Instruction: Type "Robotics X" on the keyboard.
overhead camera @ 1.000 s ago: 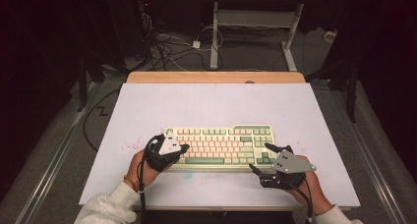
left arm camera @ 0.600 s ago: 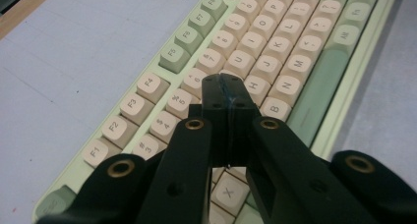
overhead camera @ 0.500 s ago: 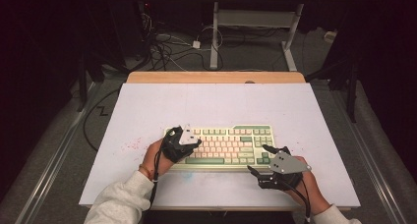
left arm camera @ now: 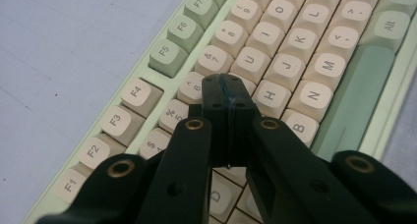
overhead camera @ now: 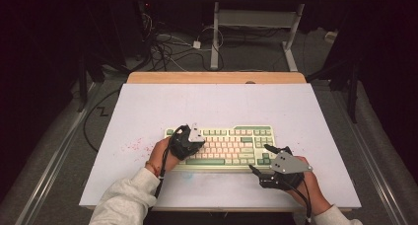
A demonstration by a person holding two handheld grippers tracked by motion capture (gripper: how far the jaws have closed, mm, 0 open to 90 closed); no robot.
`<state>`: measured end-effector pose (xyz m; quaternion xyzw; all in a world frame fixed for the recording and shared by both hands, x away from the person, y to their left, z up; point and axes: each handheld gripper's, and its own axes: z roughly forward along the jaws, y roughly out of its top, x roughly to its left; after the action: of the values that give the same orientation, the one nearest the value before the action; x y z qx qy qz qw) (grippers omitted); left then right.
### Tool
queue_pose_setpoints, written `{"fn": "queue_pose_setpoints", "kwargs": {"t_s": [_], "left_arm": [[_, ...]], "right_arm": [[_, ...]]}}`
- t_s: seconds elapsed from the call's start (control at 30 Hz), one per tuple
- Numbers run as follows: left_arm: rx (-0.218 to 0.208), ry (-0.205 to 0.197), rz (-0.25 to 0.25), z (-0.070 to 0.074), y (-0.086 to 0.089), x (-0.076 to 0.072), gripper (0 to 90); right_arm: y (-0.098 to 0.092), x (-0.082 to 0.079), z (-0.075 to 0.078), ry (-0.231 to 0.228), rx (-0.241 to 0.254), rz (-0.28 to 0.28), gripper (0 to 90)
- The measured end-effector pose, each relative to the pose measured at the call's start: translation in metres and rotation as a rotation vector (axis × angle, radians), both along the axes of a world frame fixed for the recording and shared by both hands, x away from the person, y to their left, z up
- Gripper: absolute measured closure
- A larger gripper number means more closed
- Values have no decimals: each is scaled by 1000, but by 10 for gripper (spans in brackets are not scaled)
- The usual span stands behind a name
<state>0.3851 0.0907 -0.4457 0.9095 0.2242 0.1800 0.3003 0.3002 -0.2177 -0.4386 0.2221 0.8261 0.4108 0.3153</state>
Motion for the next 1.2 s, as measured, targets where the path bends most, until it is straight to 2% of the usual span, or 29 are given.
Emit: {"fn": "queue_pose_setpoints", "kwargs": {"t_s": [0.1, 0.77, 0.97, 1.03, 1.2], "left_arm": [[12, 3, 1, -1, -1, 1, 876], [15, -13, 0, 0, -1, 0, 875], [31, 14, -6, -3, -3, 1, 877], [32, 8, -8, -2, -3, 0, 876], [14, -25, -6, 4, 1, -3, 876]], "right_arm": [[0, 0, 0, 2, -2, 0, 239], [0, 0, -1, 6, -15, 4, 241], [1, 0, -2, 8, -19, 6, 242], [0, 0, -1, -6, -20, -9, 251], [-1, 0, 0, -8, -7, -17, 251]]}}
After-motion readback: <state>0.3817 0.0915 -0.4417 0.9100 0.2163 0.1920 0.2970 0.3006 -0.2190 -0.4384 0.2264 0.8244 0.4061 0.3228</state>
